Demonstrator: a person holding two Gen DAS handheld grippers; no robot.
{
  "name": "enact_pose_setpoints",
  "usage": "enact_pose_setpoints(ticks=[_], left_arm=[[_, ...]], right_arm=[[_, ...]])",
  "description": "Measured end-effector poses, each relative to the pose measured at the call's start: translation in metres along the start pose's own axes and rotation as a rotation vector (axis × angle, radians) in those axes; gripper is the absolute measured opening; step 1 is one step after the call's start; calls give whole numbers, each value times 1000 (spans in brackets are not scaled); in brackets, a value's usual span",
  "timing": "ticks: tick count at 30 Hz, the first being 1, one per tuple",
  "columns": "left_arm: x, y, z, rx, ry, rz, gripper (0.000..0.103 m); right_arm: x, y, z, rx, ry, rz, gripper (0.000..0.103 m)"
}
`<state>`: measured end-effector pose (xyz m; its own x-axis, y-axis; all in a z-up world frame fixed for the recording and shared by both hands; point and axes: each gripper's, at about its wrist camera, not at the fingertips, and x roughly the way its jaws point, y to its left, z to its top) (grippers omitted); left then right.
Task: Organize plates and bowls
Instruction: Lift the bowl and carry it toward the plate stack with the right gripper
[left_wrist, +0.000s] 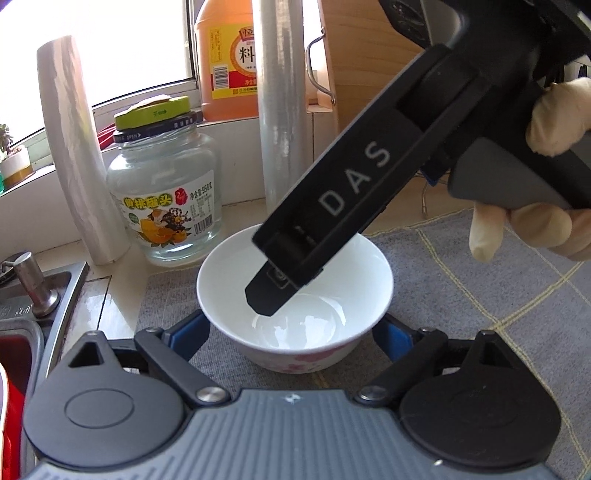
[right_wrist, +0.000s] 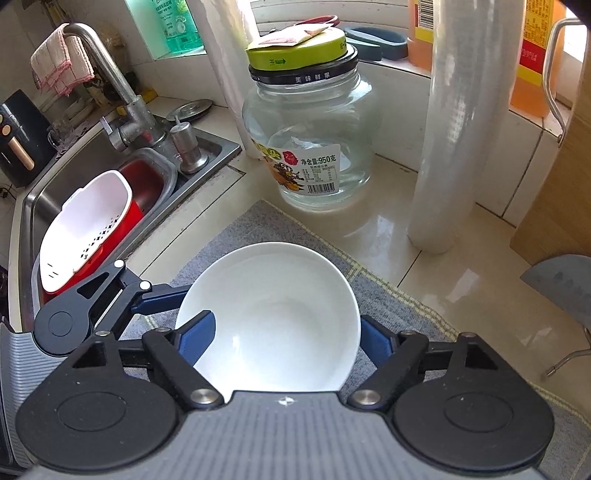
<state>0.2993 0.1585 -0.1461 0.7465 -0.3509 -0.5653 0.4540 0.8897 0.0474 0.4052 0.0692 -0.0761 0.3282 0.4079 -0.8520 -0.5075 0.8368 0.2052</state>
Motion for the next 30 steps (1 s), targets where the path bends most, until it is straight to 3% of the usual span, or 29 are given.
enact_pose_setpoints(ticks=[30], left_arm=[[-17, -6, 5, 19, -7, -20, 93]], right_arm=[[-18, 6, -4, 3, -11, 5, 81]])
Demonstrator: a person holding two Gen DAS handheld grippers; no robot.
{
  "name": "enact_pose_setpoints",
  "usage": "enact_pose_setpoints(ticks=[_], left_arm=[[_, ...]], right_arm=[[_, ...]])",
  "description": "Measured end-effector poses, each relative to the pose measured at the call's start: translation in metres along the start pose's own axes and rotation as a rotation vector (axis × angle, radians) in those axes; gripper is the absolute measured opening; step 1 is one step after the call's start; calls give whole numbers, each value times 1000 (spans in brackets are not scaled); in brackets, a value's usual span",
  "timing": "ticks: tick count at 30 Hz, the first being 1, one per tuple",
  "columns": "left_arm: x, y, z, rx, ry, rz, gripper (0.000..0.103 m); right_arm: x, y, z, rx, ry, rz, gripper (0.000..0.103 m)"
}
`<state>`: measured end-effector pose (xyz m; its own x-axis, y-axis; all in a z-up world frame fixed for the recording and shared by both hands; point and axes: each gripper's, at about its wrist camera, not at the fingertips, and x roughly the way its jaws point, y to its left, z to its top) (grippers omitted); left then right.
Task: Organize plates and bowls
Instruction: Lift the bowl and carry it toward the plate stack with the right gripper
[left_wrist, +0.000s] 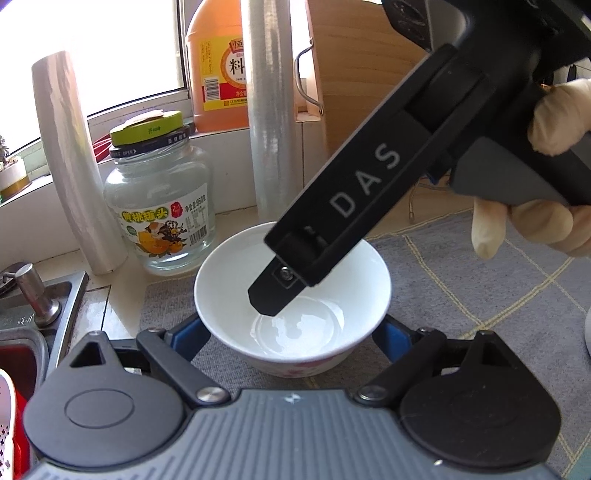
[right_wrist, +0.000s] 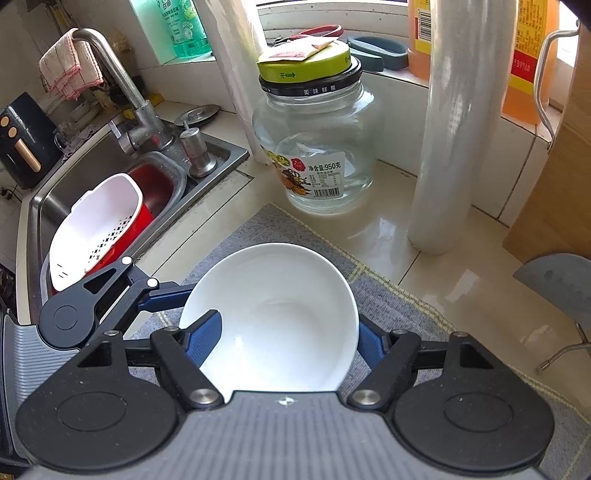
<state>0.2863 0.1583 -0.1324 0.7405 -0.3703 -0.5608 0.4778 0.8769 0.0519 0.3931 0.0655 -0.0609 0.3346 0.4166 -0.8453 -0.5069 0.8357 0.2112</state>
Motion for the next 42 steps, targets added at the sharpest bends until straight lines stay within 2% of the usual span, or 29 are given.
enact_pose_setpoints(ticks=[11, 29, 42], left_arm=[[-30, -16, 4, 18, -8, -20, 93], [-79, -68, 8, 73, -10, -79, 93], [-94, -127, 21, 160, -47, -173, 93]], right_arm=[[-31, 9, -18, 10, -27, 10, 81], [-91, 14, -72, 36, -78, -5, 82], [-150, -3, -126, 81, -127, -88, 82]])
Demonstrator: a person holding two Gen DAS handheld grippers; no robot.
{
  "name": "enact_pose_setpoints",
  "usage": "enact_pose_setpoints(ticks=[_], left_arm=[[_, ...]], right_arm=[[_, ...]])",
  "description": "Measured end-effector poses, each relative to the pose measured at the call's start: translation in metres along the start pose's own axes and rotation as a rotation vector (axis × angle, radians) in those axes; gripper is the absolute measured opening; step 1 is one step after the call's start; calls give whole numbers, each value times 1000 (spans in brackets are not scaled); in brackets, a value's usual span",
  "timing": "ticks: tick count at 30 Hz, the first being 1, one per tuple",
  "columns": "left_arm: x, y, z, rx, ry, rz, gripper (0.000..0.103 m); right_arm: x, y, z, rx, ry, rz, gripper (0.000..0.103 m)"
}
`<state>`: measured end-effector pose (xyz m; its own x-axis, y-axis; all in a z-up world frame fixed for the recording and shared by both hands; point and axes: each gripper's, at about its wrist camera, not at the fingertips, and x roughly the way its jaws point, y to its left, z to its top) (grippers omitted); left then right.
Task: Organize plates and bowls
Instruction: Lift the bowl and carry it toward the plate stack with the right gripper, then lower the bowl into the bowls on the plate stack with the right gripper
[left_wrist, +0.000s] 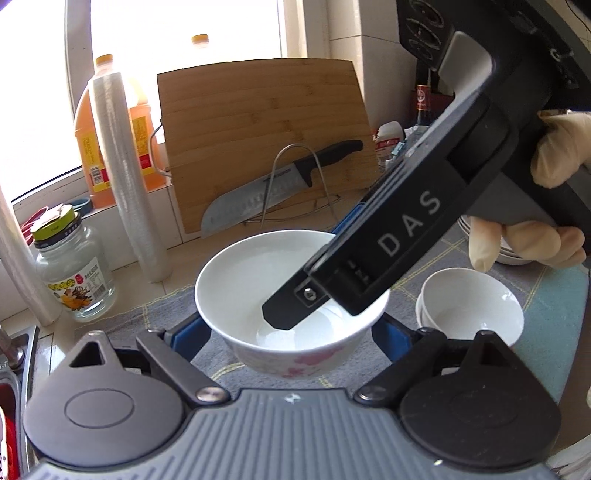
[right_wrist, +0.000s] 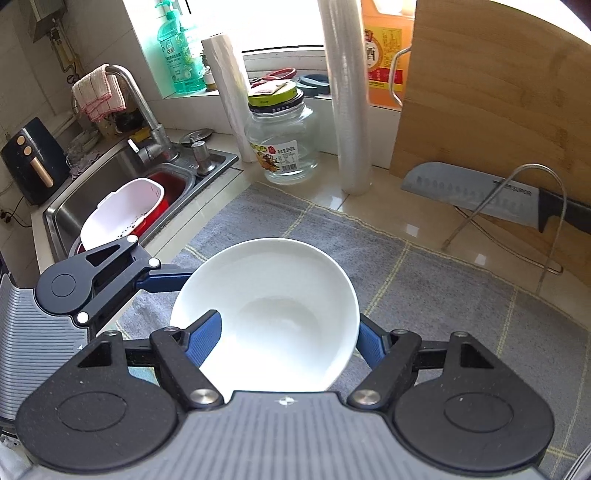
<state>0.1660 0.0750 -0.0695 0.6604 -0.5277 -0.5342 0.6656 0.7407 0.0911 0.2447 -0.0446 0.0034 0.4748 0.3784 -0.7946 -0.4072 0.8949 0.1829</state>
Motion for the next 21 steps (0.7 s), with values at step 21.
enact_pose_setpoints(ticks=[21], left_arm=[[2, -107, 19, 95, -19, -142, 93]], right_arm=[[-88, -45, -83, 76, -31, -114, 82]])
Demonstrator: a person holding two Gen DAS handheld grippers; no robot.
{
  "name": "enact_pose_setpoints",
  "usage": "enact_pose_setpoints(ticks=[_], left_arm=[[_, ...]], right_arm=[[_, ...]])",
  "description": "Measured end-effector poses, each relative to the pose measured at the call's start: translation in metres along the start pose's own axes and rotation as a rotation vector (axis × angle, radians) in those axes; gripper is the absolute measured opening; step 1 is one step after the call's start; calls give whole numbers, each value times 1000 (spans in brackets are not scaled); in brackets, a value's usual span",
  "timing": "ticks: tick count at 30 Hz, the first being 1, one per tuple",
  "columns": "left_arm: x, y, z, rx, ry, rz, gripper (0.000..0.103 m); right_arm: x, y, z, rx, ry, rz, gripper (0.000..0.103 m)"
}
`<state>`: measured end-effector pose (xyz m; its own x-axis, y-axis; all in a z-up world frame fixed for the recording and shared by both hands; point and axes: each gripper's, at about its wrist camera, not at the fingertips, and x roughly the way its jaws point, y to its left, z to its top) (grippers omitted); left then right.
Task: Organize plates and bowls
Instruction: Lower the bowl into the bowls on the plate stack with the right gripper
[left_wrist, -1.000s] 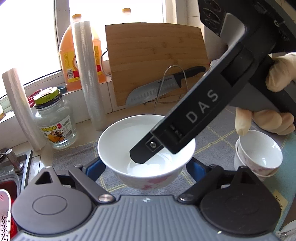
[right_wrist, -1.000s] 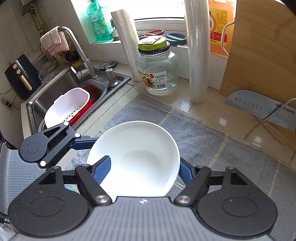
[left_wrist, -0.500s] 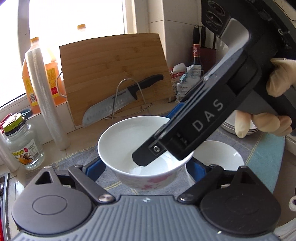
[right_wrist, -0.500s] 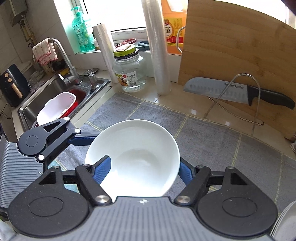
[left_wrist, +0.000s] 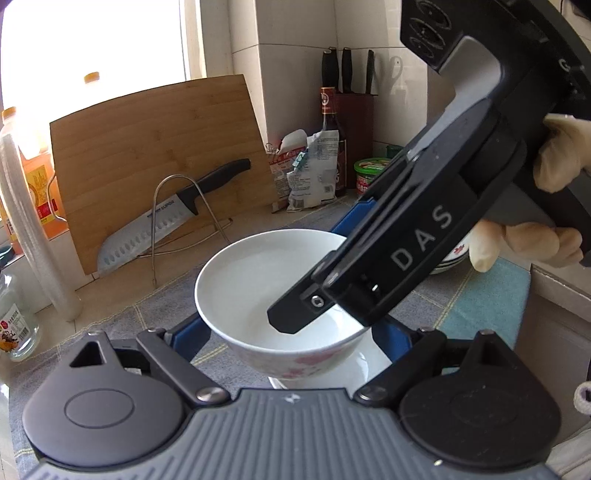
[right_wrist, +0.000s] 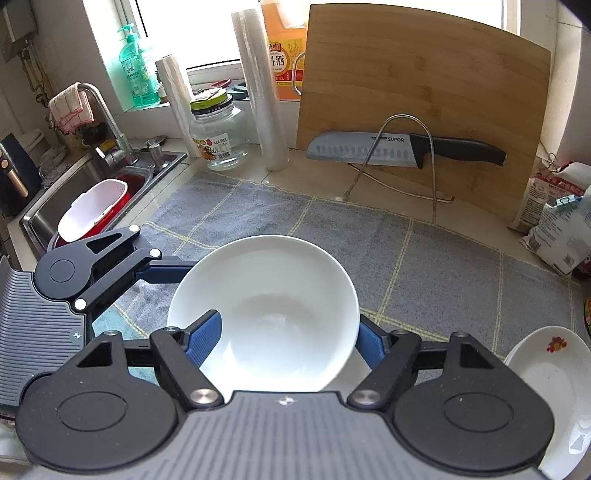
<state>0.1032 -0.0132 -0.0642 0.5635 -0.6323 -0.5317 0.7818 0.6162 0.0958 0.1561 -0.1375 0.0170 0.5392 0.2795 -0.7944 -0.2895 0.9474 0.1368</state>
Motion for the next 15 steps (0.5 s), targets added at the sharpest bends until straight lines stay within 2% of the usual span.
enact_pose_setpoints(ticks=[15], left_arm=[[22, -19, -9, -20, 67, -32, 93]], right_arm=[[10, -18, -25, 44, 60, 9, 82]])
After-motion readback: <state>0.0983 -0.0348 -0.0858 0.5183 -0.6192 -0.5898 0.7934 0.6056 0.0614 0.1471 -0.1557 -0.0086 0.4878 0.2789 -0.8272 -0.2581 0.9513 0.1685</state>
